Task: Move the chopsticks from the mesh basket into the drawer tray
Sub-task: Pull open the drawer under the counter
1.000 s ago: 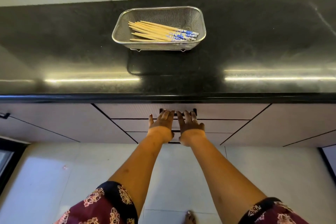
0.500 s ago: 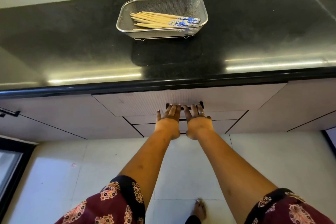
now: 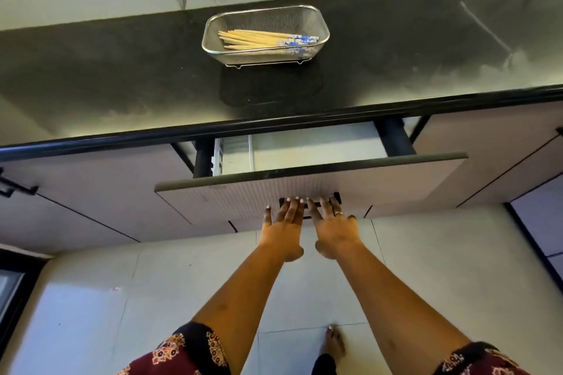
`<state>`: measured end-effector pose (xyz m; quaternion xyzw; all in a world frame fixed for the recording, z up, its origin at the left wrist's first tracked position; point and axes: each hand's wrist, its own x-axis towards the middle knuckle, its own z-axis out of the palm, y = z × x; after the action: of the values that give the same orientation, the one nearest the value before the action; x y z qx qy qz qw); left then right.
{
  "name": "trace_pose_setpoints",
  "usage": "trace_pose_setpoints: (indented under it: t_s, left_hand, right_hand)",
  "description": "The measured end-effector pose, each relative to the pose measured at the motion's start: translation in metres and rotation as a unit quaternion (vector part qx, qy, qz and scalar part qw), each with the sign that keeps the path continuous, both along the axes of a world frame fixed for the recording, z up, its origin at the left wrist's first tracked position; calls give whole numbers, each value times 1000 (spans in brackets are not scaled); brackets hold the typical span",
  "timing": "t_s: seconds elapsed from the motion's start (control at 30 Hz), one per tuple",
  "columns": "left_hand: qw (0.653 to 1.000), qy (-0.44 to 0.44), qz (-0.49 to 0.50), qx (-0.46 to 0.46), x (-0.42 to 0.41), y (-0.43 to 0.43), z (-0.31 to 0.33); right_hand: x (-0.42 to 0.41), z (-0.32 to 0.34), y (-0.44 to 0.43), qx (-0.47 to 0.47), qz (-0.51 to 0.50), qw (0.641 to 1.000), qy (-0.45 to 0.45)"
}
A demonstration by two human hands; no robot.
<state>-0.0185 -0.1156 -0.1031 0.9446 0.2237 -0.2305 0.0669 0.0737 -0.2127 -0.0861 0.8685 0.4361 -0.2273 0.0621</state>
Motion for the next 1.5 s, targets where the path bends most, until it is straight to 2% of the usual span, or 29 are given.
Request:
trace_pose_setpoints:
  t_s: [0.07,0.17,0.23,0.33,0.4,0.47,0.73,1.1,1.33,1.5]
  left_hand:
    - [998,-61,-5,30,-20,-15,7]
    - [976,-205,25,74,-49,-28,25]
    - [959,-262,61,88,-61,-28,43]
    - [957,-253,129,54,-77,-15,64]
    - [971,-209,112,27,-91,-10,71]
    - [979,-186,80,4,-105,-12,74]
    - [989,-133,48,-49,-140,-41,86]
    - [993,-94,37,-55,-181,-89,92]
    - [996,-70,13,-52,-198,-103,100]
    - [993,-69,18,-95,-204,-99,111]
  right_hand:
    - [-16,15,-13,96,13,994,-43]
    - [-33,37,-26,274,42,950,-142]
    - [-44,51,-27,323,40,931,-165]
    - [-59,68,-24,244,16,964,-104]
    - [-73,73,-26,151,30,986,-62]
    - [-87,76,-31,102,23,994,-35]
    - [-126,93,-60,2,12,999,-34]
    - [-173,104,-96,-43,-17,999,-17]
    - [-184,118,-92,-101,-23,994,-21]
    - [-185,134,-74,-179,-16,984,3]
